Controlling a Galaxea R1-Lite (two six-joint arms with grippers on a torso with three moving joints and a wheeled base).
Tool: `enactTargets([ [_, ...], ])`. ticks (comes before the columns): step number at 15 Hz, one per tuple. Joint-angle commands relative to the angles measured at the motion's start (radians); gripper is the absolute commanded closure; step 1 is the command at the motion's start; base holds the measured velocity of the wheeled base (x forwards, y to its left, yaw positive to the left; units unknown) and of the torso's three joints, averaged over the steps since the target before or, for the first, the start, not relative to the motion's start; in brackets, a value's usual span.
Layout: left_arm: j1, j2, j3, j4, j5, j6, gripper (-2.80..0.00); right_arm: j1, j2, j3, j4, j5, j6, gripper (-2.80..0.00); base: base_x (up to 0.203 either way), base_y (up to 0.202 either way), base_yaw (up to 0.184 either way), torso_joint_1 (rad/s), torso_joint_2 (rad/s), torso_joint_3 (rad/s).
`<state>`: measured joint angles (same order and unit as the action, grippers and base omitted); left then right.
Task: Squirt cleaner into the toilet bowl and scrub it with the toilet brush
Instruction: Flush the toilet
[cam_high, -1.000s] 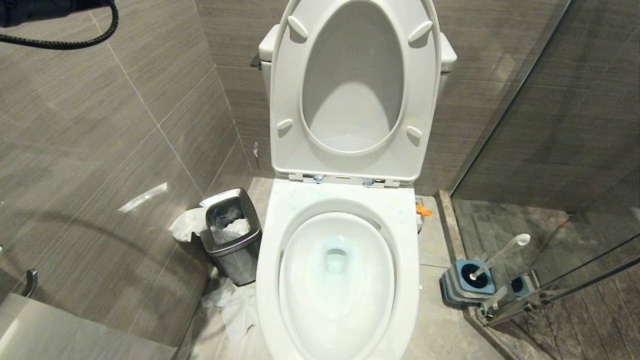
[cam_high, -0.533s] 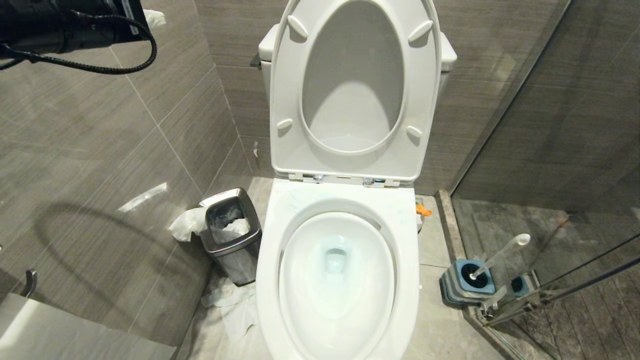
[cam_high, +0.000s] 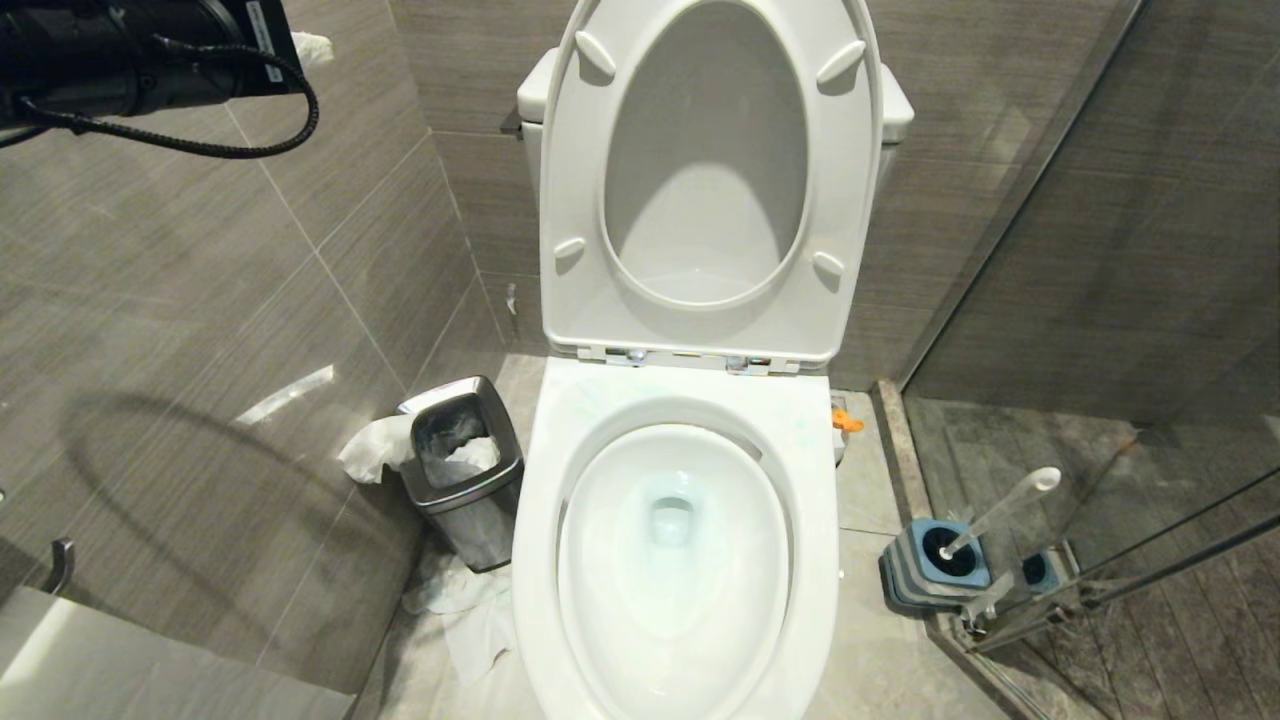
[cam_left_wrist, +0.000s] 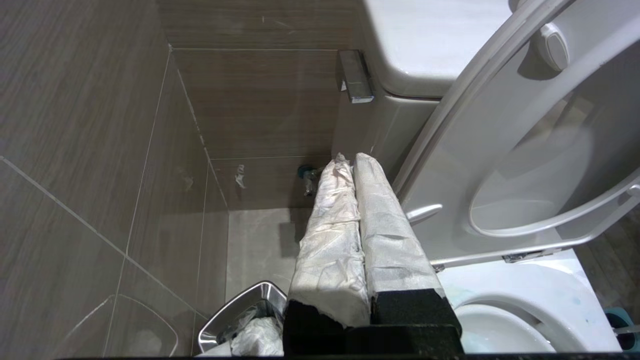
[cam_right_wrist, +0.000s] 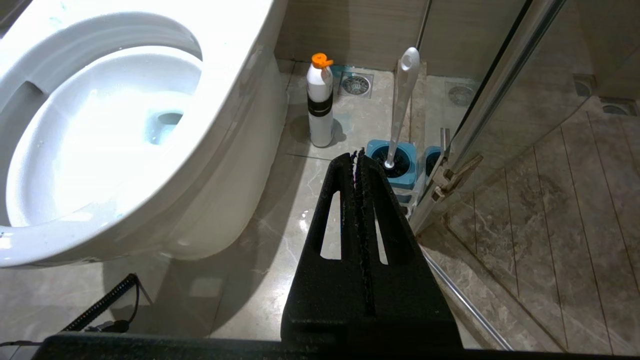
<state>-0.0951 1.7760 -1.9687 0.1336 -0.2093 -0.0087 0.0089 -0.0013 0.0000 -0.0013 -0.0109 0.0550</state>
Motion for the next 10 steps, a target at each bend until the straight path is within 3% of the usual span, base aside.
enactTargets([
  [1, 0.000, -0.009, 0.001, 0.000, -0.001, -0.001, 0.00, 0.002, 0.001, 0.000, 0.000, 0.000, 0.000, 0.00, 0.000, 0.000, 0.000, 0.000, 0.00, 0.000],
  [10, -0.008, -0.023, 0.001, -0.006, 0.031, -0.002, 0.00, 0.002, 0.001, 0.000, 0.001, 0.000, 0.000, 0.00, 0.000, 0.000, 0.000, 0.000, 0.00, 0.000],
])
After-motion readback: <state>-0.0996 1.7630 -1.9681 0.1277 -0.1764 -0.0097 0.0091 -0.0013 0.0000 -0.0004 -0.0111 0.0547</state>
